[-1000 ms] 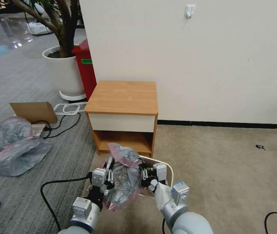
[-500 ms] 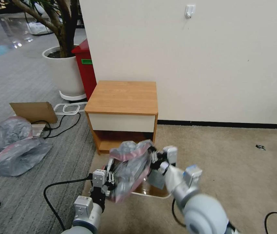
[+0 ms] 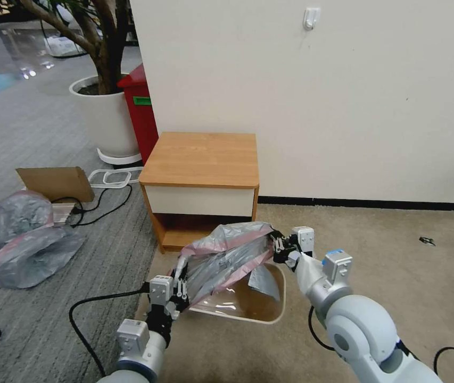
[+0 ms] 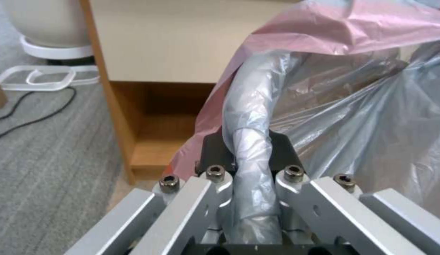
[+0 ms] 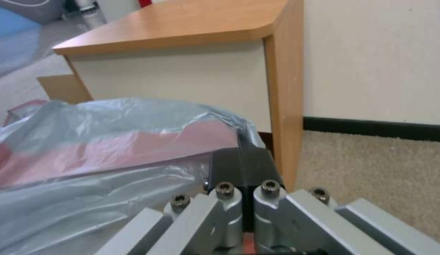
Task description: Pick up the garbage bag from the table and place it over the trash can.
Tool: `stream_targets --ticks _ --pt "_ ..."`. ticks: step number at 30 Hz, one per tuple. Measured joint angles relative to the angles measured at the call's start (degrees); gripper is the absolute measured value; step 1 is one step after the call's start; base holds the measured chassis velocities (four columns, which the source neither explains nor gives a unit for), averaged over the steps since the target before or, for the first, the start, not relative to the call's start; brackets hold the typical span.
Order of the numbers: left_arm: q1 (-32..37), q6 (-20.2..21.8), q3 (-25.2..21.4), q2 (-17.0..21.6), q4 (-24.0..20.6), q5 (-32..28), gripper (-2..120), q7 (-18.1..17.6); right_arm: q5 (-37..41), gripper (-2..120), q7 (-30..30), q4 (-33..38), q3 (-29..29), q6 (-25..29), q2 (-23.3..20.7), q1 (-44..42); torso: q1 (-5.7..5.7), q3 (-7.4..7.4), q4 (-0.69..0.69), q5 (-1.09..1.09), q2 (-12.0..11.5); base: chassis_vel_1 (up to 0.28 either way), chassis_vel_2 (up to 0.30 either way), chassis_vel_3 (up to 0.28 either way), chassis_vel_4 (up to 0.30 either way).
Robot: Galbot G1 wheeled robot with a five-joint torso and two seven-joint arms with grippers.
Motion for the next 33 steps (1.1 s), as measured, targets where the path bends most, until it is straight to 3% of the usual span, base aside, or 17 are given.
stream_targets --ticks 10,16,23,27,28,33 --pt "-0.1 0.6 -2.2 0.2 0.0 -0.4 7 0.0 -0.2 3 -0.2 3.5 -1.5 -1.6 0.2 -1.0 0.0 0.0 0.01 0.0 0.0 0.0 0.0 0.0 0.0" --pt "-0.1 1.5 -2.7 0.3 -0.1 -0.7 7 0.0 -3.0 29 -2.6 6.6 -2.7 -1.6 -0.1 -2.8 0.0 0.0 0.01 -0.01 0.0 0.0 0.0 0.0 0.0" --pt "-0.2 3.0 -3.5 0.3 -0.6 -2.0 7 -0.6 -6.4 49 -4.3 8.7 -3.4 -1.5 -0.4 -4.2 0.0 0.0 0.01 0.0 0.0 0.0 0.0 0.0 0.0" --pt "-0.7 3.6 -4.7 0.2 -0.8 -3.1 7 -2.2 -9.8 69 -6.4 9.2 -3.8 -0.8 -0.4 -5.2 0.0 0.0 0.01 0.0 0.0 0.0 0.0 0.0 0.0" --pt "-1.1 3.6 -5.8 0.0 -0.8 -4.1 7 -2.7 -9.2 83 -5.5 9.6 -4.2 0.5 0.7 -6.6 0.0 0.0 0.01 0.0 0.0 0.0 0.0 0.0 0.0" --pt "-1.2 3.5 -7.0 -0.2 -0.8 -6.4 7 -3.0 -2.6 95 -1.1 10.9 -4.6 1.2 2.5 -8.9 0.0 0.0 0.02 -0.01 0.0 0.0 0.0 0.0 0.0"
